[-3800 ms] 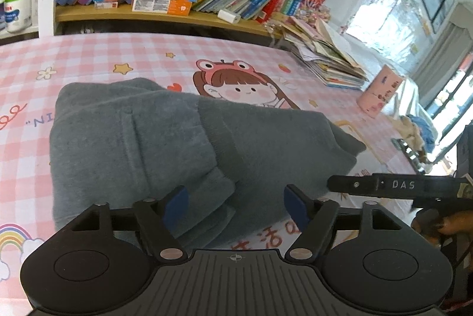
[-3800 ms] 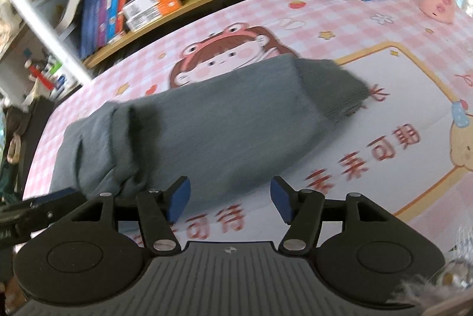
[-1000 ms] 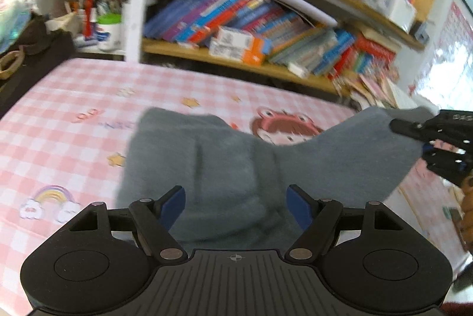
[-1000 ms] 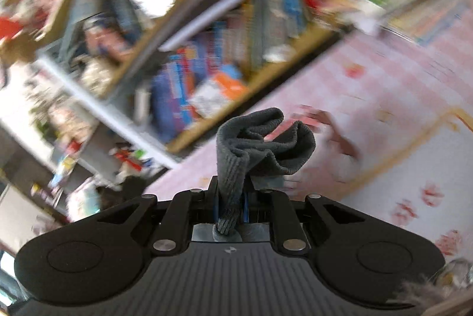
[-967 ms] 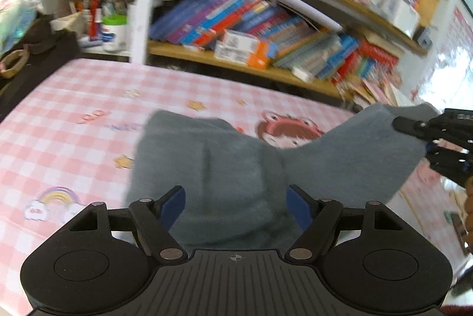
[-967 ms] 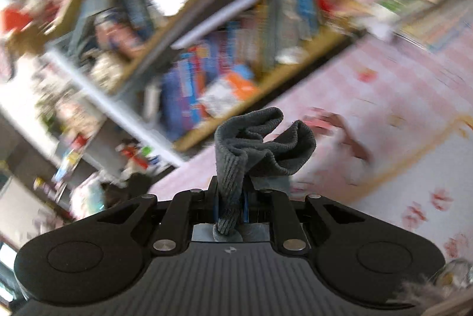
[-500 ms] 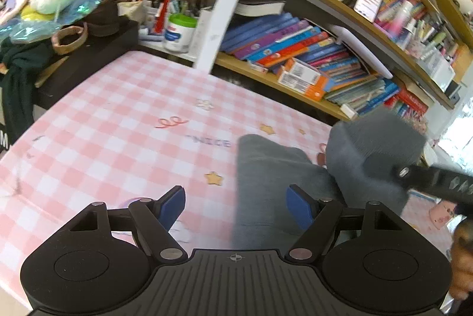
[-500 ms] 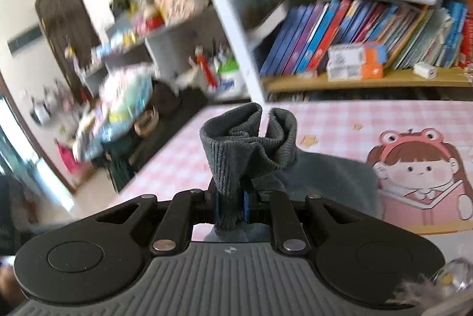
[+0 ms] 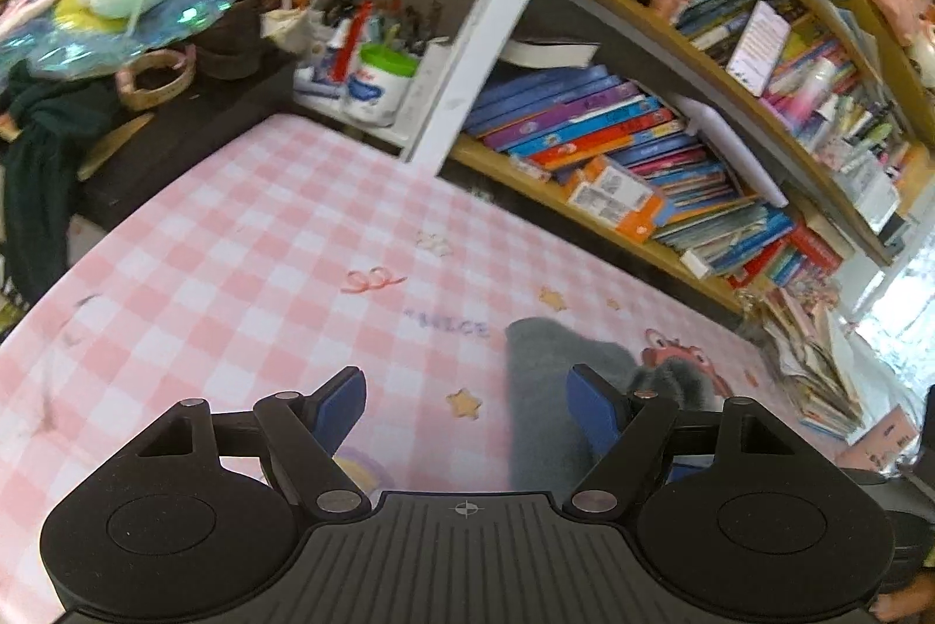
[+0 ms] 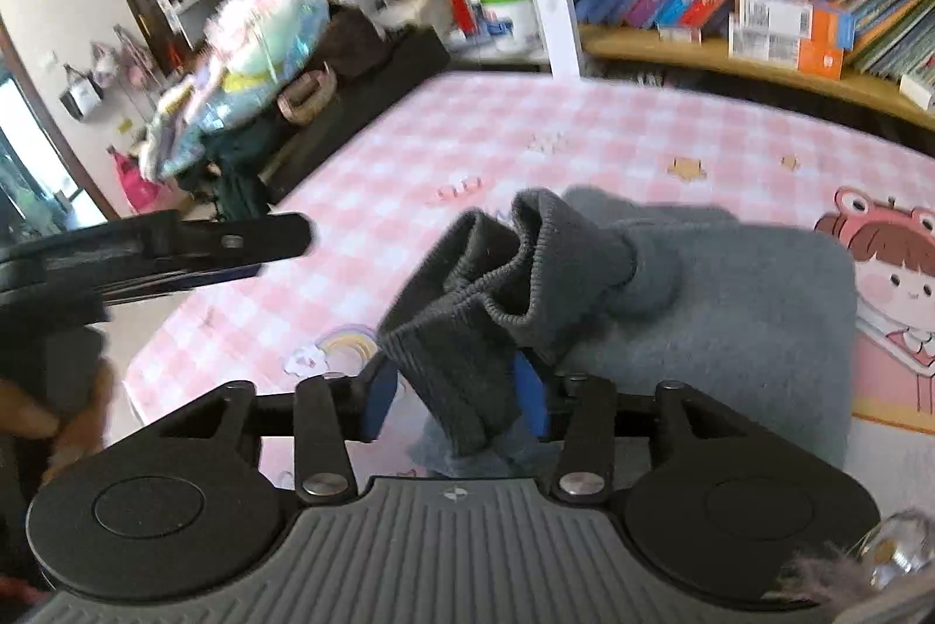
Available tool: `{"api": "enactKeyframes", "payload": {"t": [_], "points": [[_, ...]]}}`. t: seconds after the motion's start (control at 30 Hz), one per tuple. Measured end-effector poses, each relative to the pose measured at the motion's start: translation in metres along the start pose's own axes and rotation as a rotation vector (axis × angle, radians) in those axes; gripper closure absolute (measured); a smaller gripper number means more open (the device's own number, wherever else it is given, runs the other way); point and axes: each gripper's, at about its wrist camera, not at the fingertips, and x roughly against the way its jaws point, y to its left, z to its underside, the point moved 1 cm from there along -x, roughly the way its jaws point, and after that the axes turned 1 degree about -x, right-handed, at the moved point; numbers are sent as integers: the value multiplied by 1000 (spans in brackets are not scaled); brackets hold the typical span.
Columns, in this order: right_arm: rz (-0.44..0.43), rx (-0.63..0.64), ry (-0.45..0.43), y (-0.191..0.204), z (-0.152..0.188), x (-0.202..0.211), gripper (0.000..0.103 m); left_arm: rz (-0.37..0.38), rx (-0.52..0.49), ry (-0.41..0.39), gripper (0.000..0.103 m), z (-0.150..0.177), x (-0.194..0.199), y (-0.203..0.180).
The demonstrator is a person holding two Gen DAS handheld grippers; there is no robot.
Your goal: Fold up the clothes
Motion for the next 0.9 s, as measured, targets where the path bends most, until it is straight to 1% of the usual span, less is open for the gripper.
{"api": "enactKeyframes", "payload": {"t": [0.07, 0.2, 0.27, 0.33, 0.37, 0.43, 0.5, 0.57, 0.63, 0.67, 0.7, 0.73, 0.77, 0.8, 0.83, 0.9], "points": [[13, 1, -53, -2, 0, 14, 47, 25, -22, 1, 26, -2, -6, -7], [69, -59, -152, -19, 5, 41, 44, 73, -98, -3, 26, -4, -16, -29], [123, -120, -198, -33, 8, 53, 40, 97, -151, -14, 25, -5, -19, -42], [219, -191, -245, -49, 12, 62, 37, 124, -210, -22, 24, -4, -22, -56], [260, -224, -248, -58, 14, 63, 37, 138, -235, -21, 20, -3, -24, -62], [339, -290, -251, -75, 18, 65, 37, 164, -275, -18, 19, 0, -30, -75], [349, -340, -228, -87, 24, 61, 38, 167, -327, -5, 19, 3, -36, -86], [343, -376, -195, -97, 30, 54, 38, 139, -395, 13, 19, 9, -47, -96], [332, -386, -156, -101, 35, 48, 38, 102, -443, 22, 21, 16, -56, -101], [327, -385, -138, -102, 37, 45, 38, 88, -460, 31, 31, 18, -61, -103], [326, -384, -123, -104, 39, 43, 38, 92, -467, 44, 64, 19, -64, -102], [324, -384, -109, -105, 41, 42, 38, 105, -457, 69, 81, 17, -66, -101], [322, -383, -103, -105, 41, 40, 38, 118, -420, 71, 91, 13, -64, -98], [319, -383, -97, -105, 41, 38, 38, 136, -376, 71, 91, 8, -61, -94], [316, -382, -95, -105, 41, 36, 38, 176, -294, 53, 91, 2, -53, -85], [310, -379, -90, -106, 41, 36, 38, 196, -170, 47, 91, -2, -51, -62]]}}
